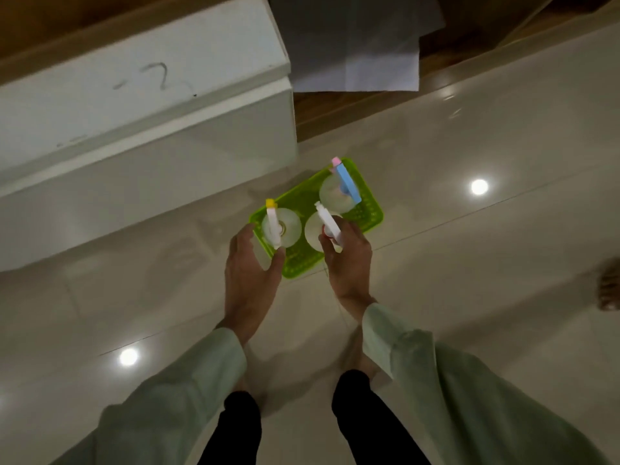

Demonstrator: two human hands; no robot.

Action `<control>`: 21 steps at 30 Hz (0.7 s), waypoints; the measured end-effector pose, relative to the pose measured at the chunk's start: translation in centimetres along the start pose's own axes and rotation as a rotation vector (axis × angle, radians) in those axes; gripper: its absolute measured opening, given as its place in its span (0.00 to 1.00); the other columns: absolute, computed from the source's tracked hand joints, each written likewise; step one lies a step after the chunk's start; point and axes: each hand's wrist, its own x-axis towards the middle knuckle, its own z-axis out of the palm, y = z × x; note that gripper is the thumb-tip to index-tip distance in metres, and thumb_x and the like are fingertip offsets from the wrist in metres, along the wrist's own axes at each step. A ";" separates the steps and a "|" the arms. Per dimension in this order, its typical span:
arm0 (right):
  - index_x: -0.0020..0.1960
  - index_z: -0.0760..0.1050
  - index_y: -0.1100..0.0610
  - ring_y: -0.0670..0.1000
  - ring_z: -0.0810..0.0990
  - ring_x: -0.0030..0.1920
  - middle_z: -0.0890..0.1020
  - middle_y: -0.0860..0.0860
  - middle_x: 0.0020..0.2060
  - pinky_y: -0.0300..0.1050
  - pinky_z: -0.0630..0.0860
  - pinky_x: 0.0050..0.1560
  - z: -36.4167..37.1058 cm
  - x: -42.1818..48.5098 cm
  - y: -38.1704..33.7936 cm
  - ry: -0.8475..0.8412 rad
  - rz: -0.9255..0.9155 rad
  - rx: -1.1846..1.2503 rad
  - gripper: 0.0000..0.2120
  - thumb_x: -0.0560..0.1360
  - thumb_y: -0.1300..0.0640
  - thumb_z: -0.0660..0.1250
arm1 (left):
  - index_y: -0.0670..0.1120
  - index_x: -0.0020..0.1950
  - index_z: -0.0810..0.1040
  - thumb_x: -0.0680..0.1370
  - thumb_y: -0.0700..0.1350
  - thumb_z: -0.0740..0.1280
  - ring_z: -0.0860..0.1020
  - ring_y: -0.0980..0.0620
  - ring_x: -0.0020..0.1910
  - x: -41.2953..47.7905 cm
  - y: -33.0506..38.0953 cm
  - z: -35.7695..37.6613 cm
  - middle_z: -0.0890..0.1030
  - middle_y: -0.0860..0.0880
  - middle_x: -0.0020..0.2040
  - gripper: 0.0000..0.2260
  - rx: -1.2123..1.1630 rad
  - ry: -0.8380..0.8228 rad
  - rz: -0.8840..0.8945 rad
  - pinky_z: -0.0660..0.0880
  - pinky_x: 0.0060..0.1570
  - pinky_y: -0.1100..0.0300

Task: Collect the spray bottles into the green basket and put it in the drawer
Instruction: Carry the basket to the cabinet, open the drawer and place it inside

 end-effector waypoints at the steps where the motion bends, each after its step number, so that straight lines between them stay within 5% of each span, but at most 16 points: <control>1: 0.56 0.80 0.59 0.56 0.80 0.45 0.82 0.54 0.47 0.42 0.73 0.45 0.5 0.1 0.3 -0.011 0.010 -0.010 0.10 0.75 0.64 0.72 | 0.46 0.74 0.67 0.75 0.51 0.72 0.75 0.44 0.66 0.4 -0.1 0.3 0.74 0.46 0.70 0.30 -0.010 0.009 -0.004 0.75 0.63 0.43; 7: 0.58 0.79 0.60 0.59 0.81 0.50 0.82 0.56 0.50 0.50 0.77 0.48 2.2 0.9 2.1 -0.085 0.046 -0.069 0.15 0.72 0.61 0.75 | 0.46 0.70 0.71 0.75 0.56 0.71 0.78 0.44 0.60 2.3 0.1 1.6 0.77 0.47 0.65 0.26 -0.028 0.040 -0.025 0.76 0.59 0.43; 12: 0.71 0.71 0.58 0.53 0.75 0.63 0.78 0.53 0.63 0.35 0.70 0.59 -0.2 0.6 1.6 -0.189 -0.003 0.012 0.39 0.65 0.47 0.81 | 0.44 0.63 0.76 0.75 0.56 0.71 0.79 0.43 0.53 3.4 1.8 1.6 0.80 0.44 0.58 0.22 0.003 0.097 -0.053 0.77 0.53 0.50; 14: 0.68 0.73 0.56 0.51 0.75 0.63 0.76 0.51 0.62 0.28 0.69 0.59 -1.8 0.8 1.2 -0.123 -0.073 0.031 0.34 0.69 0.41 0.77 | 0.43 0.60 0.77 0.75 0.54 0.71 0.79 0.42 0.51 3.9 2.4 1.5 0.81 0.43 0.54 0.20 0.029 0.118 -0.070 0.73 0.49 0.56; 18: 0.64 0.74 0.60 0.53 0.76 0.58 0.75 0.54 0.58 0.40 0.73 0.53 -4.2 3.3 0.4 0.110 -0.158 -0.071 0.21 0.78 0.48 0.71 | 0.41 0.55 0.80 0.76 0.49 0.69 0.81 0.40 0.46 4.8 3.0 1.9 0.84 0.41 0.46 0.13 0.063 0.138 -0.079 0.72 0.46 0.53; 21: 0.67 0.72 0.61 0.55 0.77 0.55 0.77 0.57 0.59 0.40 0.70 0.48 -4.6 6.4 -0.4 0.090 -0.085 -0.159 0.23 0.78 0.49 0.70 | 0.39 0.48 0.79 0.76 0.47 0.68 0.80 0.38 0.43 4.9 2.9 2.4 0.84 0.40 0.42 0.11 0.071 0.167 -0.070 0.73 0.44 0.49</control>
